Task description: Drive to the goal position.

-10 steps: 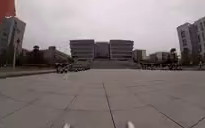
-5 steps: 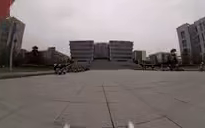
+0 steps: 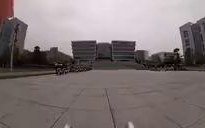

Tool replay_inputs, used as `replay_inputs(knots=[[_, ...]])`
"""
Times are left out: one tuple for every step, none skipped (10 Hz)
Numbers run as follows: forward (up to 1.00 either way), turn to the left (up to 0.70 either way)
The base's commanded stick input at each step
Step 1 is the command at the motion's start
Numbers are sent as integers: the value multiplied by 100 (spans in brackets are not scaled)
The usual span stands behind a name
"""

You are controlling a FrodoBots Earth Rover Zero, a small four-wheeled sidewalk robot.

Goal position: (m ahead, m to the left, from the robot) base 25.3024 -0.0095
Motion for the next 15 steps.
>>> replay_inputs(knots=[[70, 1], [70, 1], [70, 0], [70, 0], [70, 0], [70, 0], [70, 1], [70, 1], [70, 0], [70, 0], [70, 0], [70, 0], [70, 0], [70, 0], [70, 0]])
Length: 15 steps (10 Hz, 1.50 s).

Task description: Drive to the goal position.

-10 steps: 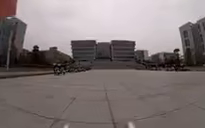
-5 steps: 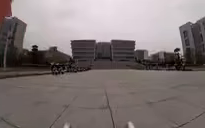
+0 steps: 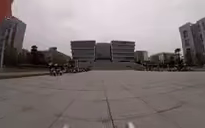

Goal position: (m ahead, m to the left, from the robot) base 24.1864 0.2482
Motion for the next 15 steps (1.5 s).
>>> replay_inputs(knots=[[70, 1], [70, 1], [70, 1], [70, 1], [70, 1], [70, 1], [70, 1], [70, 1], [70, 1], [70, 1], [70, 1], [70, 1], [70, 4], [70, 14], [70, 12]])
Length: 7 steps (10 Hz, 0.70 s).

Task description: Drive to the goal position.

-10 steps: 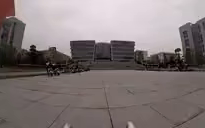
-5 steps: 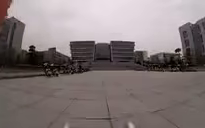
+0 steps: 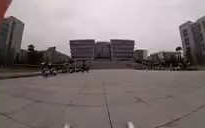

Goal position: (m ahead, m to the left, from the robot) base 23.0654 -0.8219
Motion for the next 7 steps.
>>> replay_inputs(knots=[[70, 2], [70, 0], [70, 0], [70, 0], [70, 0], [70, 0], [70, 0]])
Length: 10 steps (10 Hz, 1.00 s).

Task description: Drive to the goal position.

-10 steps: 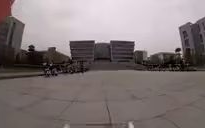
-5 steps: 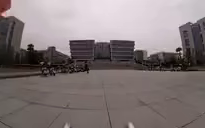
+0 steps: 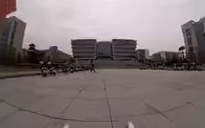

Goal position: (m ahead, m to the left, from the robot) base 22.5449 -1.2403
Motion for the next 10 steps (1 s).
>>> replay_inputs(knots=[[70, -1], [70, -1], [70, 0], [70, 0], [70, 0], [70, 0], [70, 0], [70, -1], [70, -1], [70, 0]])
